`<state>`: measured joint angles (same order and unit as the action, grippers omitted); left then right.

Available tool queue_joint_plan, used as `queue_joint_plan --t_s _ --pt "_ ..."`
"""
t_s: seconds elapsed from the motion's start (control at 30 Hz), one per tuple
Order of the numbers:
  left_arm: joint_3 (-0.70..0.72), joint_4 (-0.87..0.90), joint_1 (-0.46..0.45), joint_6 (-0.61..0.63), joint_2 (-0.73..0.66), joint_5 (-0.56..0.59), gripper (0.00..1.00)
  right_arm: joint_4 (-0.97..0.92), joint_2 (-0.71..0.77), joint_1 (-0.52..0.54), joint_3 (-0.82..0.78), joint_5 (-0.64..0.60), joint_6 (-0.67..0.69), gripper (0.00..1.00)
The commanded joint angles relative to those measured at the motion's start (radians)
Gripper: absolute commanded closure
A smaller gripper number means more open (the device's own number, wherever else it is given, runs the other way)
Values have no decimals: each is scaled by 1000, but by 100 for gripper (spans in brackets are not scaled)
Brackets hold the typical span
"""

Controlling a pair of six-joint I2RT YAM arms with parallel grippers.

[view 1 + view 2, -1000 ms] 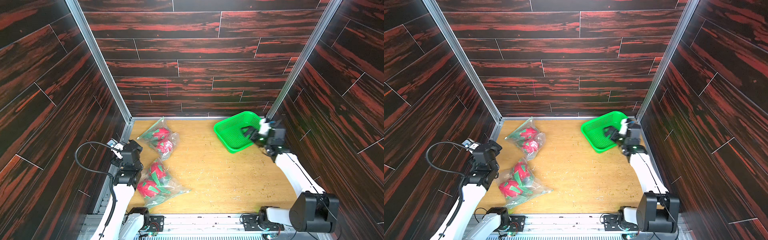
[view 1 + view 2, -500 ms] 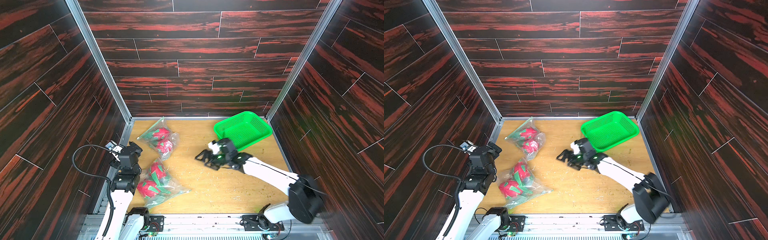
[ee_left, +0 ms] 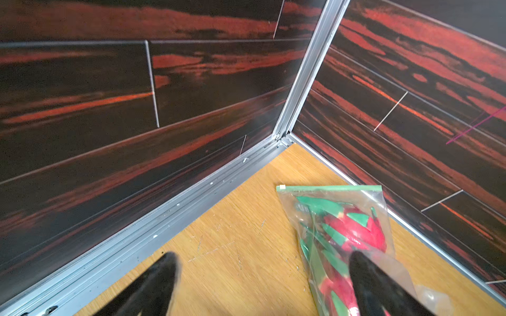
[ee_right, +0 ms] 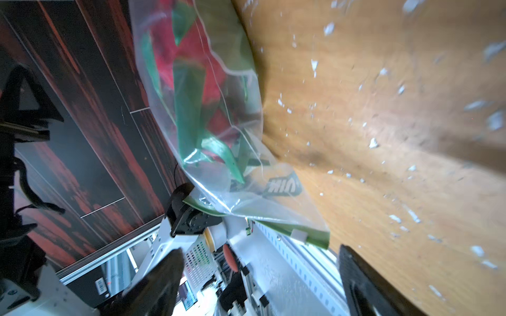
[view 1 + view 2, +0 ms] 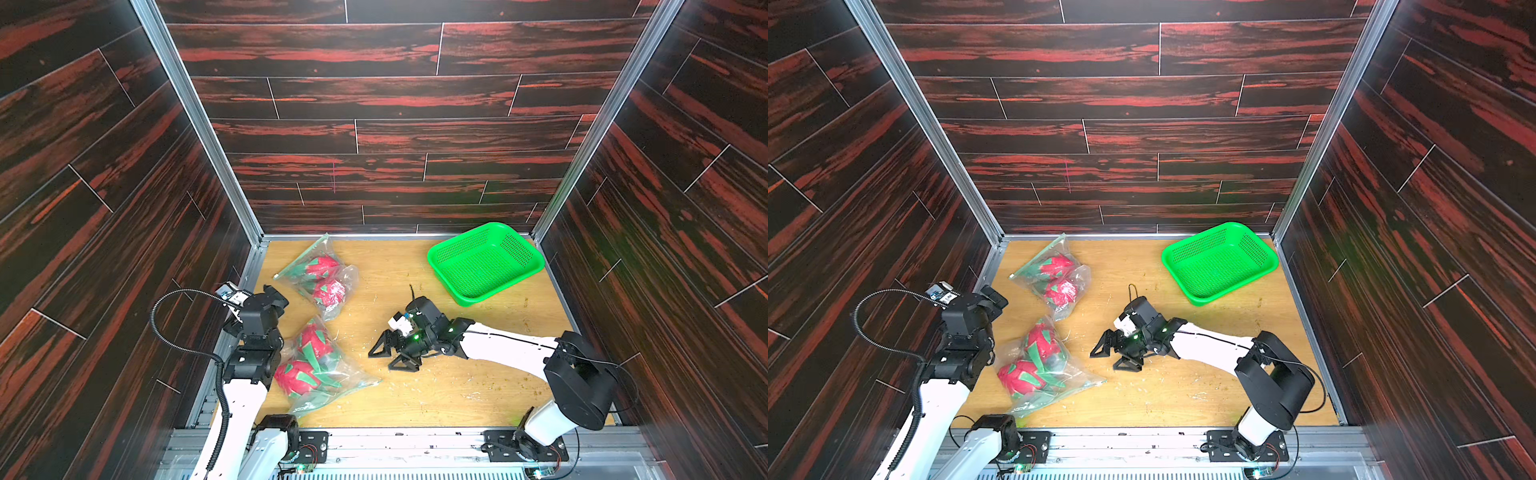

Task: Open the zip-top bag and take out the dragon fruit
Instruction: Pick up the zipper food storage bag at the center of the board.

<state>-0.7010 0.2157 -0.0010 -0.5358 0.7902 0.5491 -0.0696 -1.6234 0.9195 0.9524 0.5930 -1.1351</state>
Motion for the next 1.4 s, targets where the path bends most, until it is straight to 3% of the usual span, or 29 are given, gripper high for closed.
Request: queue_joint_plan --t_s 0.0,0.2,0.77,0.97,1.07,1.17,1.37 --pt "14 -15 -1 16 -6 -13 0 85 -31 32 -27 52 -59 16" --pt "14 -15 0 13 0 -27 0 131 -73 61 -65 68 -107 19" --pt "30 -13 0 8 -28 -51 0 208 -137 32 -154 56 -137 14" --pt "33 -9 0 11 -35 -49 0 179 -150 35 -105 48 -104 14" --pt "31 1 0 17 -41 -39 0 243 -161 41 -96 66 -120 20" --pt "32 2 -1 20 -48 -33 0 333 -189 48 -80 93 -160 31" --pt "16 16 0 27 -49 -38 0 428 -184 57 -56 106 -226 69"
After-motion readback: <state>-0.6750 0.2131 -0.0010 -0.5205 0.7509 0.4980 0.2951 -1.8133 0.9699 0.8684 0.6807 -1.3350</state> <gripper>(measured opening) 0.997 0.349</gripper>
